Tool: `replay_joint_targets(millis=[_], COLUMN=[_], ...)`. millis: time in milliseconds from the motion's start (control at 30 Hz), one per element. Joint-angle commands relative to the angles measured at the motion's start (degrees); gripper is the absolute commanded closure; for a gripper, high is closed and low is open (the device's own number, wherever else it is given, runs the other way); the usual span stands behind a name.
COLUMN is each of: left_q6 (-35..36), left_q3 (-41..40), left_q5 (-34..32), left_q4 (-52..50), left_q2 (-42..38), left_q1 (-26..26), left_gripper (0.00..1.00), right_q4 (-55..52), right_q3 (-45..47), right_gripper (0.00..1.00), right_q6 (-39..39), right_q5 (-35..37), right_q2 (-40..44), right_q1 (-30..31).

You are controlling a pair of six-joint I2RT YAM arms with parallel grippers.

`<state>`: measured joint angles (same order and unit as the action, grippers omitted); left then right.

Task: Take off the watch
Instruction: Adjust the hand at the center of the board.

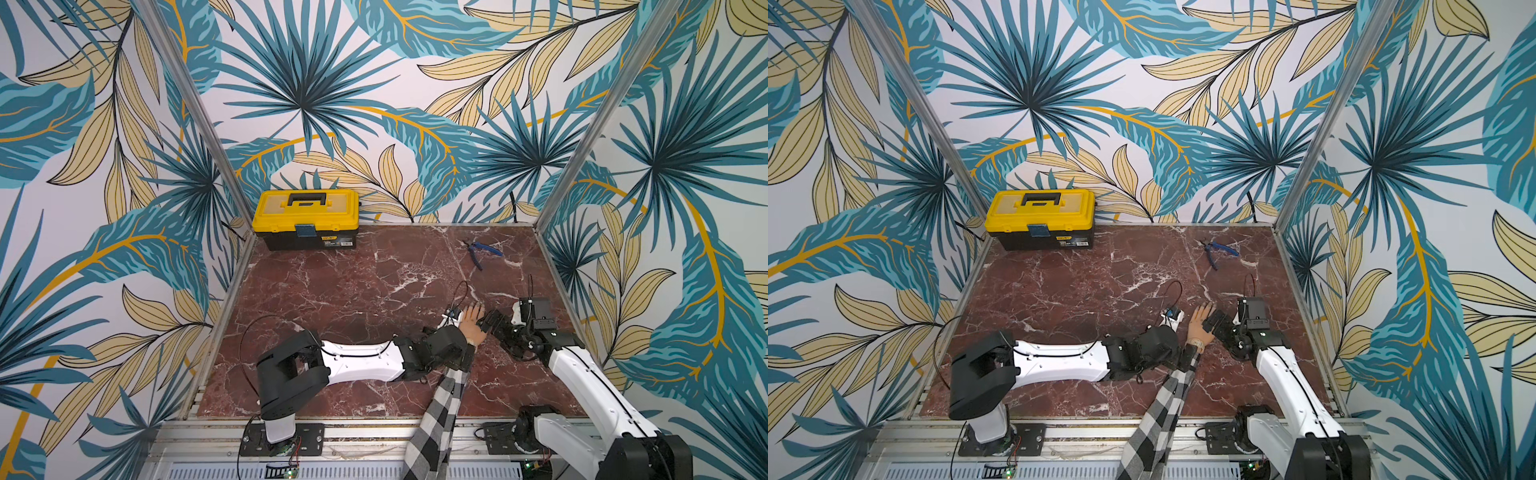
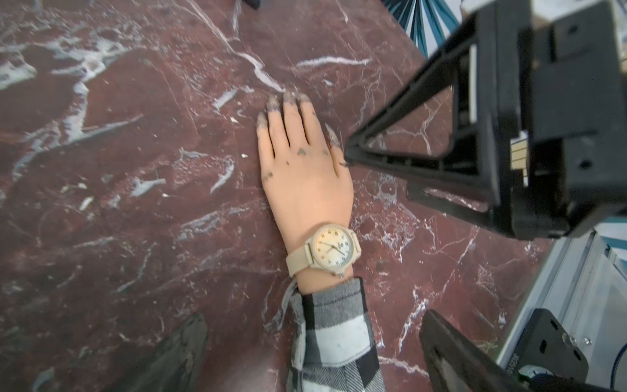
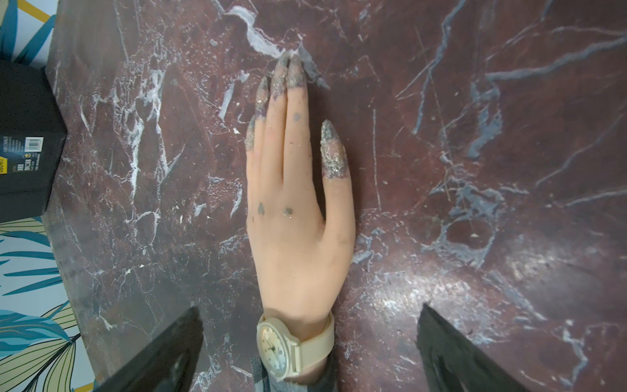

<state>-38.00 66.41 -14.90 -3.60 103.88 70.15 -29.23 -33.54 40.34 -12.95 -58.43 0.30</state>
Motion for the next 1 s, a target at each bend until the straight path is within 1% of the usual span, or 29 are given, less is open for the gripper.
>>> replay_joint_targets(millis=[0, 200, 300, 600, 767, 967], left_q6=[-1.8, -1.6, -1.1, 1.3, 0.6, -2.0], left_q3=[1.8, 4.2, 5.5, 8.5, 7.6, 4.1], left_q5=[1.3, 2.3, 2.7, 1.0, 0.3, 1.1], left_q4=[-5.5, -5.4, -5.5, -9.3, -10.4, -10.6], left_q2=[1.4, 4.6, 6.3, 9.4, 9.8, 9.3], left_q1=[1.1, 2.2, 2.3, 2.1, 1.4, -0.4], left_gripper=[0.01, 0.01, 0.01, 0.01, 0.01, 0.01], right_q4=[-0.4, 0.1, 2.4, 10.7, 15.5, 23.3], right_q3=[-0.5, 1.1, 2.9, 8.1, 10.4, 13.4], right_gripper=[0.01, 0.01, 0.01, 0.01, 0.01, 0.01], right_q6=[2.0, 2.4, 3.7, 6.8, 8.0, 8.8], right_q5=[-0.7, -0.7, -2.0, -6.2, -7.8, -9.4], right_q2=[-1.2, -0.7, -0.7, -1.6, -2.0, -3.4], right_q1=[0.0, -0.4, -0.7, -1.8, -2.1, -2.5])
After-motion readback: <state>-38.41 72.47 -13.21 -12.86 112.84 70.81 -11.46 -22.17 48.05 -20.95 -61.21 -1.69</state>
